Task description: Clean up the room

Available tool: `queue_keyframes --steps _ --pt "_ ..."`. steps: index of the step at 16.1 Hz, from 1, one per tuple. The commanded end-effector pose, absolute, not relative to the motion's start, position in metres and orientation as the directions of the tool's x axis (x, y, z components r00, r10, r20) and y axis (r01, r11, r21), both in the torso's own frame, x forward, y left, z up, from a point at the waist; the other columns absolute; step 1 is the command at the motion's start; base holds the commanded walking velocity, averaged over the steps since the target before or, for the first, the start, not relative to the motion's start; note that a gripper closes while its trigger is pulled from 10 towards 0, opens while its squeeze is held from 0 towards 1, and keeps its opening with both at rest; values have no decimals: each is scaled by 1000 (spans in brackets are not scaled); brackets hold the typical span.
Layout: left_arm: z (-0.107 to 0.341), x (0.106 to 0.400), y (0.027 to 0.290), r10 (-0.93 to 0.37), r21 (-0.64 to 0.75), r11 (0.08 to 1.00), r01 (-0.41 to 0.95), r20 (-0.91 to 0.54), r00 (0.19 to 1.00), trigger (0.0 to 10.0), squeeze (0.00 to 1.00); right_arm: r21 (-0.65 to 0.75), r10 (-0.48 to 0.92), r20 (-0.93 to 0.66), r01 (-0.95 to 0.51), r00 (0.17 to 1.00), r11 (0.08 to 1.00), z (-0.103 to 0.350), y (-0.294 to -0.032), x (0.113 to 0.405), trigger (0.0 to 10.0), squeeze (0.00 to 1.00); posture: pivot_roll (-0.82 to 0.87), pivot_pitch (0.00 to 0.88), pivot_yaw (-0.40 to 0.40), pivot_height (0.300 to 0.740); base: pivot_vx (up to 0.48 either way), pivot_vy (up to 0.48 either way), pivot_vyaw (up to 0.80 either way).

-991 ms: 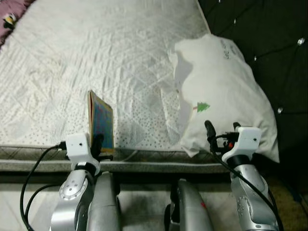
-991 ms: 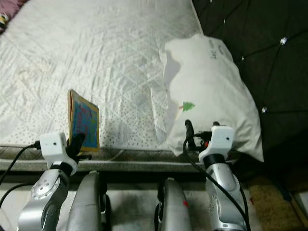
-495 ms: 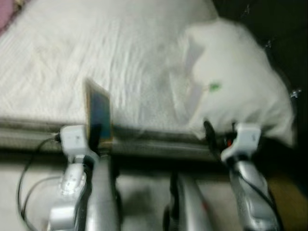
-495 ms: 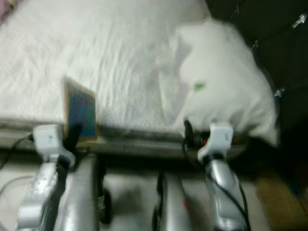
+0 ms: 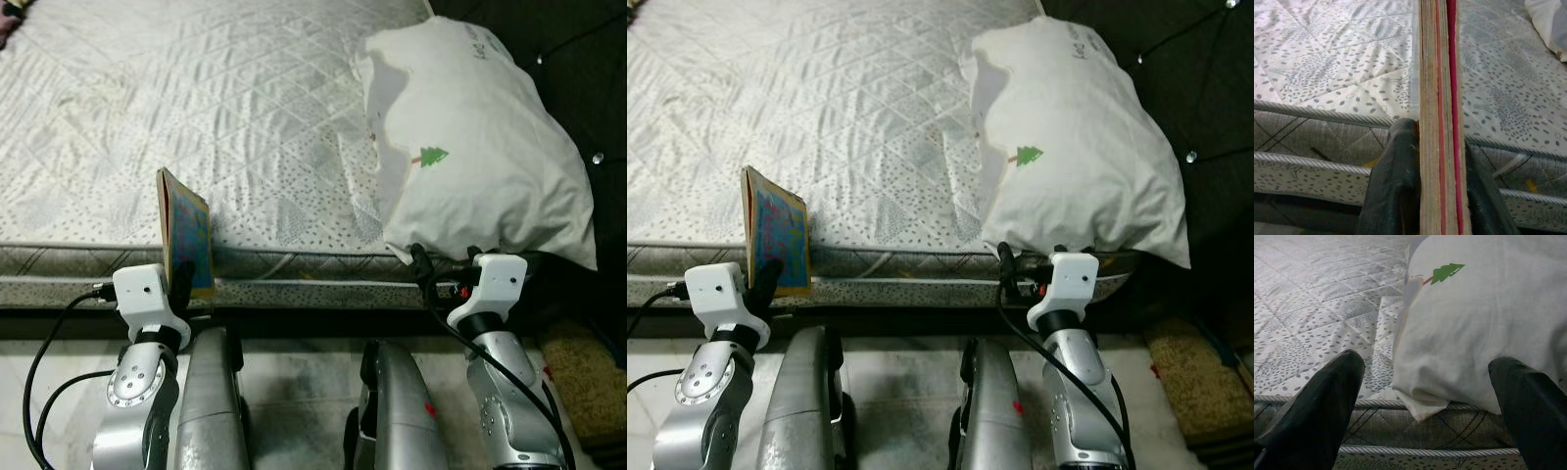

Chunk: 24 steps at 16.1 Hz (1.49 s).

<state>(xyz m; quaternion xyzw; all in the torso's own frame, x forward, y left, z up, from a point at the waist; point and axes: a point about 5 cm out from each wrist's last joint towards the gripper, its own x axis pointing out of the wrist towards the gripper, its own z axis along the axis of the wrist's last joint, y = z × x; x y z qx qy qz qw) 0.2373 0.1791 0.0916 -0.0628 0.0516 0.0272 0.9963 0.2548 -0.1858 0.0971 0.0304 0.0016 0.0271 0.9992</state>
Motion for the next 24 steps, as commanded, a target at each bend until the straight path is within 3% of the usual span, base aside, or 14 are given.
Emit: queue_keyframes --steps 1,10,15,24 --pt "98 241 171 7 -130 991 -16 -74 997 10000 0 61 47 -14 -46 999 997 95 -189 253 10000 0 -23 180 -61 562 292 0 0" --pt "129 260 164 -14 -133 991 18 32 999 10000 0 50 42 -7 -42 999 998 95 -189 254 10000 0 -22 171 -58 562 284 0 0" --pt "123 261 164 -27 -128 991 29 17 999 10000 0 48 35 -5 -35 999 998 95 -189 254 10000 0 -23 167 -55 562 0 0 0" --pt "120 267 154 -58 -155 986 58 2 998 10000 0 29 32 -4 -32 999 999 95 -192 255 10000 0 -38 163 -64 562 300 0 0"
